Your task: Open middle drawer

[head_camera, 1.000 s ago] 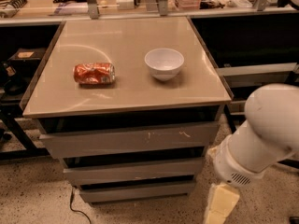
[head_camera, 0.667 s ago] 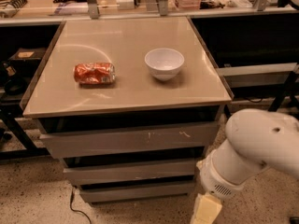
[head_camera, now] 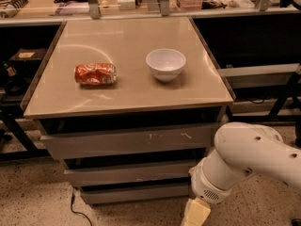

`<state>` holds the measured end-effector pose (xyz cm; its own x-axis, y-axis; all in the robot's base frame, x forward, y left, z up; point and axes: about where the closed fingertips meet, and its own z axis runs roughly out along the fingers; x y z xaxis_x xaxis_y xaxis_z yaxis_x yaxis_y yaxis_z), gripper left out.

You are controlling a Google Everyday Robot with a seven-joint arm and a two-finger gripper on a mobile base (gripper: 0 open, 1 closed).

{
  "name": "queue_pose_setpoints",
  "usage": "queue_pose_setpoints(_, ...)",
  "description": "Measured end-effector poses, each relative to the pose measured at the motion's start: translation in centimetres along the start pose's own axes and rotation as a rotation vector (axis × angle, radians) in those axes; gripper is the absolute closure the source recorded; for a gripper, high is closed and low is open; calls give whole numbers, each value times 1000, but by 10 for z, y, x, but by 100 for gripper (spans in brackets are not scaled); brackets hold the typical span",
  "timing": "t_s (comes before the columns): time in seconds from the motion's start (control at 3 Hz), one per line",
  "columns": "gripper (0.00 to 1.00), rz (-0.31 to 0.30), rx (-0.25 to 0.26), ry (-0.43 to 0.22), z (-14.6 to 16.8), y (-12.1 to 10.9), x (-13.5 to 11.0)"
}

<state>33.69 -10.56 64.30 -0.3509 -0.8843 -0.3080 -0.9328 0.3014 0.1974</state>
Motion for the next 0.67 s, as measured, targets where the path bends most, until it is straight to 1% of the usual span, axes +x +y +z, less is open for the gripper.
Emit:
queue_pose_setpoints(0.33,0,21,-8,-34,28,-4,-8)
queue_pose_setpoints(0.67,0,42,16,-85,64,-27,-26)
